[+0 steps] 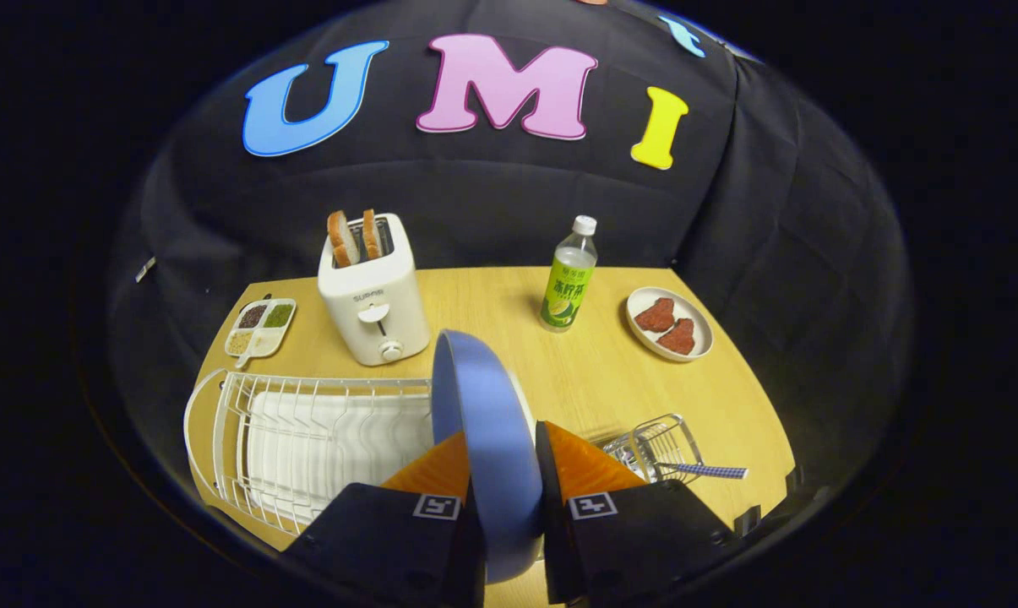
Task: Take the plate from the dish rack, then take the spoon from the basket and place it into the plate.
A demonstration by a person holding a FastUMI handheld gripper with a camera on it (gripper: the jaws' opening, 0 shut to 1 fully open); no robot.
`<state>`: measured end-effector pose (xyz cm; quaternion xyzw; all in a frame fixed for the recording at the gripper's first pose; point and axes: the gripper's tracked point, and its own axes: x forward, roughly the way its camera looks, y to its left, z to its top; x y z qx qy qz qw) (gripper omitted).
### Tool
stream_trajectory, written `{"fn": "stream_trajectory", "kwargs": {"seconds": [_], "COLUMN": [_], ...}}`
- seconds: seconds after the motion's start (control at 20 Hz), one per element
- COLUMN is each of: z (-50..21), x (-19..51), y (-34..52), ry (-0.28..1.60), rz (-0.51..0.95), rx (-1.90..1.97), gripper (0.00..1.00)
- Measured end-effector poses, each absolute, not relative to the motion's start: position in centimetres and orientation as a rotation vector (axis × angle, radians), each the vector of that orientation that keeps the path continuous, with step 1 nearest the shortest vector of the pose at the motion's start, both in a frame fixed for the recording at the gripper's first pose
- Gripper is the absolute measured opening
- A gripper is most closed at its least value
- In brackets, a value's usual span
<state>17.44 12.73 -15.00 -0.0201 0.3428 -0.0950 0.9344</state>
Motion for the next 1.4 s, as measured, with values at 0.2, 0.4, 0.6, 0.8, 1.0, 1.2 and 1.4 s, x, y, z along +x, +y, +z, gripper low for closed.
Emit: {"fn": "stream_trajectory", "kwargs": {"seconds": [0.2, 0.4, 0.6, 0.8, 1.0, 1.2, 1.4], "z": [-15.0, -14.4, -13.2, -12.3, -13.3, -15.8, -20.2], "x": [16.9, 15.8, 12.8, 7.7, 2.4, -1.5, -3.6], "y": [13.3, 12.7, 10.9, 8.1, 4.1, 1.5, -0.7], "ry": [0.729, 0.717, 0.716, 0.726, 0.759, 0.795, 0.87], "rz": [-0.137, -0.041, 0.052, 0.149, 0.171, 0.206, 0.203], "rx": [0.049, 0.098, 0.164, 0.222, 0.224, 0.257, 0.372], "gripper": [0.29, 0.29, 0.29, 0.29, 0.29, 0.29, 0.29]}}
